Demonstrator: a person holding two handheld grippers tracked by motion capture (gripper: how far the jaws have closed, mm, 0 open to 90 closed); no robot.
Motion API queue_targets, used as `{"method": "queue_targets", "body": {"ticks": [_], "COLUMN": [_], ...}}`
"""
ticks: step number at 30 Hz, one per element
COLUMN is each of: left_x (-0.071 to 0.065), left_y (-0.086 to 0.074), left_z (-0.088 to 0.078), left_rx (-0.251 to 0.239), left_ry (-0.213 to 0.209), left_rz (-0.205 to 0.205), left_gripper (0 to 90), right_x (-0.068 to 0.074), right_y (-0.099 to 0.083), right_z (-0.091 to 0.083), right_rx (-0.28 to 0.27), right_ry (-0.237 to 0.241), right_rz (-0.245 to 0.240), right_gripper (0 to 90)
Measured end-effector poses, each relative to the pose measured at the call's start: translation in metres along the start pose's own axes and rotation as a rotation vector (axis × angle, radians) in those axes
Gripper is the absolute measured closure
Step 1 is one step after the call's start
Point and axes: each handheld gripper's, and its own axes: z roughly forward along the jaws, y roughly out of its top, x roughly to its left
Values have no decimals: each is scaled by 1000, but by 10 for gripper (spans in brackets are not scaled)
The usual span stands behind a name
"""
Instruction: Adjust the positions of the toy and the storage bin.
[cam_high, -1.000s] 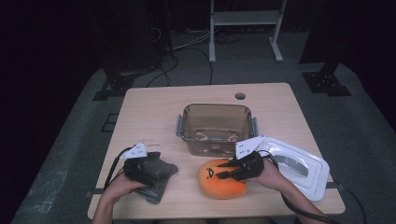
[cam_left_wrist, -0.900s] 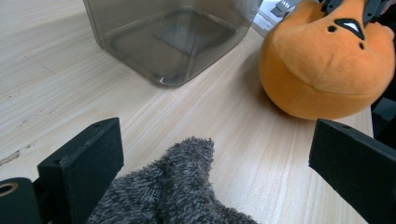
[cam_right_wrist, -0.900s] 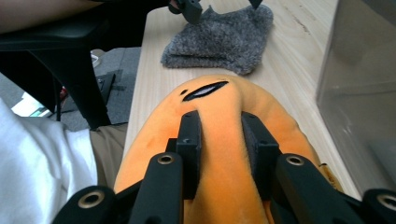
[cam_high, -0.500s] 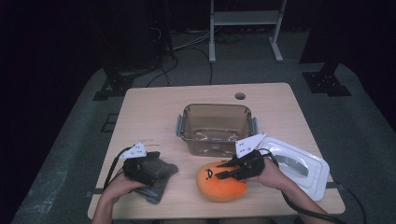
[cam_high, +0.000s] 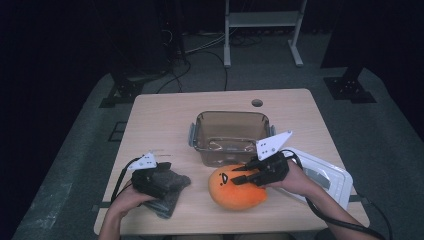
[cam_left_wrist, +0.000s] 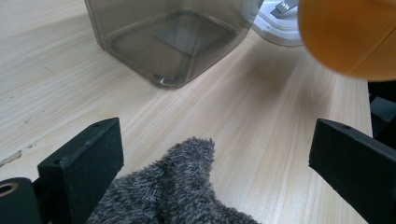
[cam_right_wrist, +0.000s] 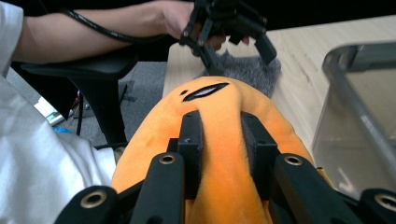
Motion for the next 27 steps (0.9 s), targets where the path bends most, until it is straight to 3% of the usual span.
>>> {"method": "queue_targets", "body": {"ticks": [14,27], "left_x": [3,3], "left_y": [-1,-1], "left_z": [0,1], "left_rx": [-3,-4], "left_ry": [-3,-8], "left_rz": [-7,-7], "left_gripper": [23,23], "right_x": [0,-9], "right_y": [51,77], "right_z": [-22,-29], "right_rx": [-23,-24], "right_ry": [-27,-37], "right_rz": [-79,-102], "right_gripper": [720,718]}}
